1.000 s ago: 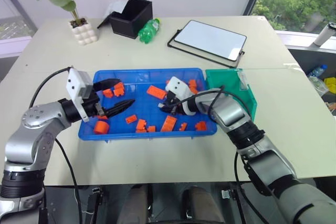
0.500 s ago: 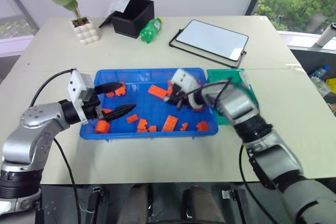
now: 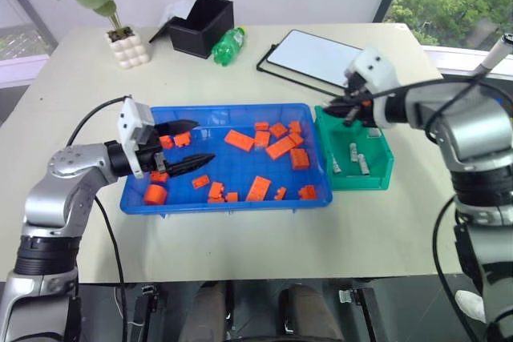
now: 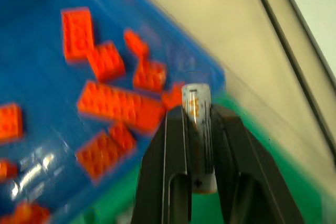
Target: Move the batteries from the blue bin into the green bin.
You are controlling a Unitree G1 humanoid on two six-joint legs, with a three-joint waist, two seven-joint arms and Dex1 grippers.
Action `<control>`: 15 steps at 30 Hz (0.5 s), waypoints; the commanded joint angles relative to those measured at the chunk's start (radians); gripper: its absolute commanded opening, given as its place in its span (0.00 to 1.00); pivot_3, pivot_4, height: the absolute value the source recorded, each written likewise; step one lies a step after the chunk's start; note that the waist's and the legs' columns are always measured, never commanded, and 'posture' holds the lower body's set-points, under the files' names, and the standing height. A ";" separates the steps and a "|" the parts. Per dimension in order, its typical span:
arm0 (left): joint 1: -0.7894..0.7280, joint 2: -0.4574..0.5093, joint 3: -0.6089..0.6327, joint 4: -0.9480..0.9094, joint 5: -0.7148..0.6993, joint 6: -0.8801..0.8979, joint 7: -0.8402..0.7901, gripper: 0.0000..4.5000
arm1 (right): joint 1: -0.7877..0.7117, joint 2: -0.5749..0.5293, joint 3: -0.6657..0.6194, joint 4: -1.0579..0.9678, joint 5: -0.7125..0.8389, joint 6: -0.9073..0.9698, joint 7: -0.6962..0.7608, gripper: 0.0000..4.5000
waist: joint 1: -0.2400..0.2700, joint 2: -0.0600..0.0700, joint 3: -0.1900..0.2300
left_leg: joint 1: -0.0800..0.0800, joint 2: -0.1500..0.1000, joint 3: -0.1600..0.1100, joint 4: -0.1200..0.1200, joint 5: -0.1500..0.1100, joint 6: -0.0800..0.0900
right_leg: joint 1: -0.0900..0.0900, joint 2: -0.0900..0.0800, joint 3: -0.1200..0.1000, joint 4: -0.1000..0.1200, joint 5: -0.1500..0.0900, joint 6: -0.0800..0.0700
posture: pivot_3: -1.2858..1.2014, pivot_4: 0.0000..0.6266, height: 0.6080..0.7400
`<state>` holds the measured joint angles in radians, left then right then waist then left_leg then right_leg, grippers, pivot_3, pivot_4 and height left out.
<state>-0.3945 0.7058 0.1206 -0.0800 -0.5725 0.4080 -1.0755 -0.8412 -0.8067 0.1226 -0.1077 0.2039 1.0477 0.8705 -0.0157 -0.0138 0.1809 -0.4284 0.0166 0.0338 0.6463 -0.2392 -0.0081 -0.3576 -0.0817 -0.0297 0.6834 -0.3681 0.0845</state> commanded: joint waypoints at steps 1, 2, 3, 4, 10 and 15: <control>-0.023 -0.014 -0.014 -0.004 0.006 -0.018 -0.013 1.00 | 0.069 -0.035 -0.081 -0.093 0.014 0.024 -0.040 0.01 | 0.001 0.000 0.000 | 0.000 0.000 0.000 0.000 0.000 0.000 | 0.000 0.000 0.000 0.000 0.000 0.000 | 0.52 0.24 1.00; -0.025 -0.019 -0.018 -0.004 0.006 -0.017 -0.013 1.00 | 0.088 -0.034 -0.091 -0.099 0.014 0.028 -0.055 0.01 | 0.001 0.000 0.000 | 0.000 0.000 0.000 0.000 0.000 0.000 | 0.000 0.000 0.000 0.000 0.000 0.000 | 0.52 0.24 1.00; -0.028 -0.023 -0.021 -0.003 0.008 -0.018 -0.013 1.00 | 0.102 -0.031 -0.100 -0.104 0.016 0.032 -0.068 0.01 | 0.000 0.000 0.000 | 0.000 0.000 0.000 0.000 0.000 0.000 | 0.000 0.000 0.000 0.000 0.000 0.000 | 0.52 0.24 1.00; -0.030 -0.024 -0.023 0.000 0.009 -0.018 -0.016 1.00 | 0.117 -0.028 -0.107 -0.108 0.018 0.036 -0.078 0.01 | 0.000 0.000 0.000 | 0.000 0.000 0.000 0.000 0.000 0.000 | 0.000 0.000 0.000 0.000 0.000 0.000 | 0.52 0.24 1.00; -0.053 -0.026 -0.027 0.011 0.016 -0.014 -0.025 1.00 | 0.161 -0.028 -0.123 -0.101 0.028 0.028 -0.115 0.01 | 0.001 0.000 0.000 | 0.000 0.000 0.000 0.001 0.000 0.000 | 0.000 0.000 0.000 0.000 0.000 0.000 | 0.52 0.24 1.00; -0.058 -0.017 -0.019 0.009 0.019 -0.011 -0.028 1.00 | 0.164 -0.025 -0.117 -0.076 0.021 0.001 -0.135 0.62 | 0.002 0.000 0.000 | 0.000 0.000 0.000 0.001 0.000 0.000 | 0.001 0.000 0.000 0.000 0.000 0.000 | 0.52 0.24 1.00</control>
<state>-0.4405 0.6744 0.0888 -0.0540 -0.5547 0.4055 -1.0996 -0.6721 -0.8254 0.0340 -0.1732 0.2207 1.0664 0.7457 -0.0139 -0.0138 0.1809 -0.4283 0.0166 0.0337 0.6469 -0.2390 -0.0083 -0.3571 -0.0814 -0.0297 0.6833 -0.3681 0.0845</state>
